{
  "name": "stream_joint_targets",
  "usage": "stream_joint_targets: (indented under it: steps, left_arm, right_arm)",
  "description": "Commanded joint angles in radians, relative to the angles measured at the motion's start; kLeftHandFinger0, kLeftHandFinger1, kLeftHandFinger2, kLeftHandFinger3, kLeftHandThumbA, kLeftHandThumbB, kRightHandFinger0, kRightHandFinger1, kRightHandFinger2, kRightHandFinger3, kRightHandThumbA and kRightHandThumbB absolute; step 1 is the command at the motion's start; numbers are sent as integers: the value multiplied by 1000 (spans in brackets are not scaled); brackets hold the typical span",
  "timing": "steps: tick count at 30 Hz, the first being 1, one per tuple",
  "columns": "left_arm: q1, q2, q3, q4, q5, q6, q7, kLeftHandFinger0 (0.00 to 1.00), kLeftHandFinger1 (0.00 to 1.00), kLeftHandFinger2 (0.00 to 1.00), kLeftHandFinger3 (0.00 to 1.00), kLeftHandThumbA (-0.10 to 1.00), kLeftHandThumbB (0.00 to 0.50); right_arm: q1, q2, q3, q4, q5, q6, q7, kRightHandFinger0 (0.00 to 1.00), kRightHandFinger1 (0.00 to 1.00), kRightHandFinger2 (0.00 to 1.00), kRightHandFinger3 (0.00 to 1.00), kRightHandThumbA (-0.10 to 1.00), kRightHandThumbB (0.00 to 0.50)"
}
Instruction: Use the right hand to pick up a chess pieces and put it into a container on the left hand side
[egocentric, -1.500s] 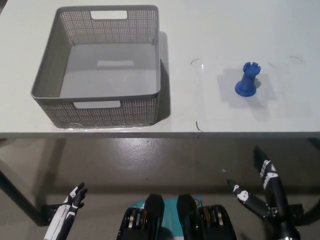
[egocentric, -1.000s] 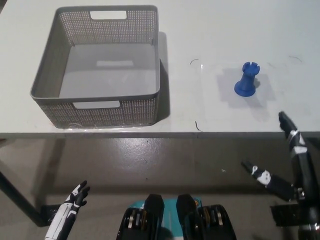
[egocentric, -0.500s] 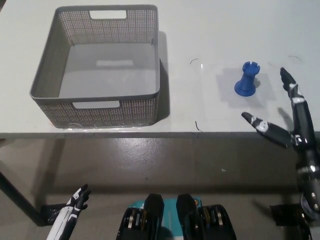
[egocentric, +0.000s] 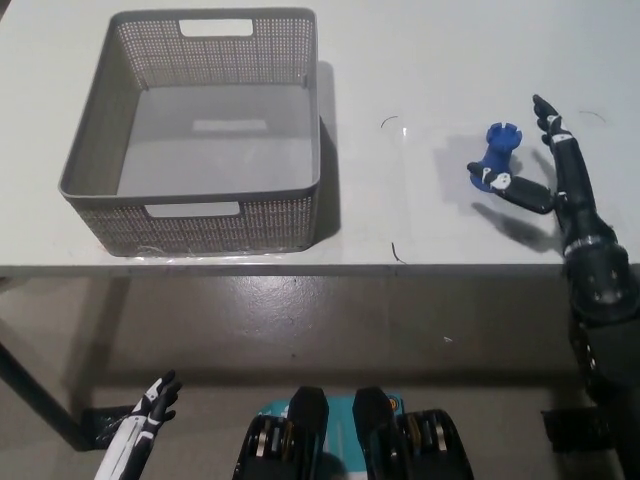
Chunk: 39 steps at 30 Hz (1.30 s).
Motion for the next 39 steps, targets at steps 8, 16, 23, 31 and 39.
stream_joint_targets:
  steps: [8, 16, 23, 31, 39]
  left_arm:
    - [3, 11, 4, -7, 4, -49, -2, 1000, 1000, 1000, 1000, 1000, 242]
    - [0, 11, 8, -5, -10, -44, -9, 1000, 1000, 1000, 1000, 1000, 242]
    - [4, 12, 6, -5, 3, -48, -3, 1000, 1000, 1000, 1000, 1000, 256]
    - [2, 11, 4, 11, 5, -64, -3, 1000, 1000, 1000, 1000, 1000, 261]
    - [-3, 12, -3, 5, 22, -61, -1, 1000, 1000, 1000, 1000, 1000, 260]
  right_arm:
    - [-219, -23, 14, 326, 11, -98, -72, 1000, 1000, 1000, 1000, 1000, 367]
    - [-300, -26, 13, 493, 37, -130, -75, 1000, 1000, 1000, 1000, 1000, 415]
    - [-319, -26, 8, 549, 49, -107, -61, 1000, 1000, 1000, 1000, 1000, 406]
    - [-359, -23, 2, 614, 73, -56, -30, 1000, 1000, 1000, 1000, 1000, 392]
    - [-382, -4, -74, 662, 158, -17, -21, 674, 619, 626, 575, 738, 292]
